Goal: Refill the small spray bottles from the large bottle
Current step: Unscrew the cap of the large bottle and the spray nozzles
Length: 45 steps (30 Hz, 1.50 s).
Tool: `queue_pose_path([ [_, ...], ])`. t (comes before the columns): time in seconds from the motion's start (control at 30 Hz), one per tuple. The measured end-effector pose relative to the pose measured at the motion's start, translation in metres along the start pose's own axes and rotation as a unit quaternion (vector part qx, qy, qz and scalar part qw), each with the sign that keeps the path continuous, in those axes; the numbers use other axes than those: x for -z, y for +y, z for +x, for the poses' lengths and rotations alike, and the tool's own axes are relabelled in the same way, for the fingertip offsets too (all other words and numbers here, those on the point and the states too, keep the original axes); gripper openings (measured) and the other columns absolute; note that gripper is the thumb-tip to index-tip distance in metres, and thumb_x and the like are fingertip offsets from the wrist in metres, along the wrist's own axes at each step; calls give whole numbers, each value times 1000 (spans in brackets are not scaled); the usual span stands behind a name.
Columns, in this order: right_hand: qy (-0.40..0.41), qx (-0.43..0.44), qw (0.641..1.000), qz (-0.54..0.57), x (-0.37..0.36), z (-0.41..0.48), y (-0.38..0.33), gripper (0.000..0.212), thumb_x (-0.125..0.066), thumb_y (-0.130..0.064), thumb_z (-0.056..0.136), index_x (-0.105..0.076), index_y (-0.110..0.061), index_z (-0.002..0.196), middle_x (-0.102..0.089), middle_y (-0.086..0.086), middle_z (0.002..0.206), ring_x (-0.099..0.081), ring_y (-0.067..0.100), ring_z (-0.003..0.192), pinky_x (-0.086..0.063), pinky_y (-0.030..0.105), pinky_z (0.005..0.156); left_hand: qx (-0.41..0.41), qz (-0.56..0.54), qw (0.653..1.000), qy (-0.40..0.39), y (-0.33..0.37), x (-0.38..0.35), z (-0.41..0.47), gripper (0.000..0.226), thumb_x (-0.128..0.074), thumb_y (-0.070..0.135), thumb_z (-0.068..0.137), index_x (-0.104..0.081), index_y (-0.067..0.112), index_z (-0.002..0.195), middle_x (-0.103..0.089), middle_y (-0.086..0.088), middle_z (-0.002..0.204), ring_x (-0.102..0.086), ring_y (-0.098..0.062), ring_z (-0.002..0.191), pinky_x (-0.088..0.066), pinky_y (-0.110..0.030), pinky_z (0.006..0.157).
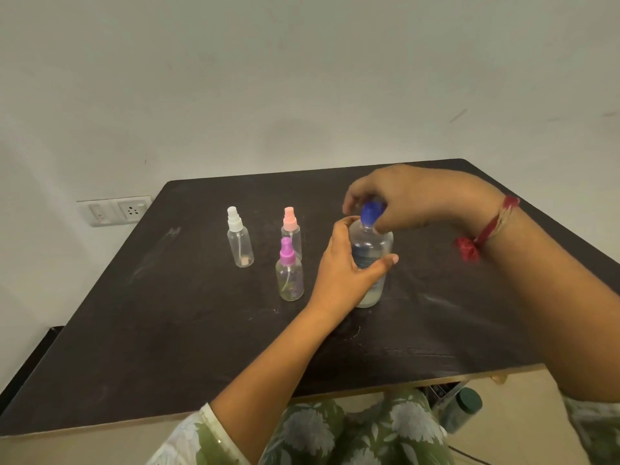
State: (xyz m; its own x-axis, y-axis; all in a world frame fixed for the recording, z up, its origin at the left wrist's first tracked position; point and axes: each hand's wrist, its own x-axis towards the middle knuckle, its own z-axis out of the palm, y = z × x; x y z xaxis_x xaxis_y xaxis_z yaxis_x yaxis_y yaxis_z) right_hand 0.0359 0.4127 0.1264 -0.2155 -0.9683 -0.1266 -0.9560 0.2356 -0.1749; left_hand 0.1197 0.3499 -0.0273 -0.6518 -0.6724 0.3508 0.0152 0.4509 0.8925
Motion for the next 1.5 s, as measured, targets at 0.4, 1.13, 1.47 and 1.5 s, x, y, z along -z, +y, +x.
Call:
queue_pose_path([
  [0.4, 94, -9, 995, -24, -11, 4, 2, 10, -67, -15, 81, -63, -19, 89, -62, 0, 93, -57, 16, 81, -36, 17, 52, -3, -7, 1000, 0, 0, 0, -1, 66, -78, 35, 78, -36, 30, 128, -53, 8, 127, -54, -5, 113, -45, -12, 86],
  [1.13, 76, -22, 997, -21, -10, 0, 6, 50, -66, -51, 79, -55, -20, 117, -56, 1, 109, -55, 20, 95, -42, 28, 71, -7, -18, 1000, 8, -1, -2, -1, 60, -78, 32, 77, -36, 39, 119, -55, 10, 123, -55, -2, 111, -45, -8, 86],
  [1.47, 74, 40, 996, 34, -13, -1, 14, 33, -56, 5, 78, -62, -27, 85, -57, -13, 88, -58, 15, 87, -49, 26, 71, -13, -12, 1000, 4, -4, -1, 1, 64, -79, 33, 77, -36, 32, 125, -56, 7, 124, -57, -3, 110, -46, -11, 85],
  [1.5, 88, 43, 993, 71, -14, -3, 19, 30, -60, 2, 78, -62, -26, 87, -59, -11, 91, -58, 13, 86, -49, 24, 71, -14, -8, 1000, 5, -4, -1, 1, 65, -79, 34, 77, -36, 31, 126, -55, 8, 124, -56, -3, 110, -45, -10, 85],
])
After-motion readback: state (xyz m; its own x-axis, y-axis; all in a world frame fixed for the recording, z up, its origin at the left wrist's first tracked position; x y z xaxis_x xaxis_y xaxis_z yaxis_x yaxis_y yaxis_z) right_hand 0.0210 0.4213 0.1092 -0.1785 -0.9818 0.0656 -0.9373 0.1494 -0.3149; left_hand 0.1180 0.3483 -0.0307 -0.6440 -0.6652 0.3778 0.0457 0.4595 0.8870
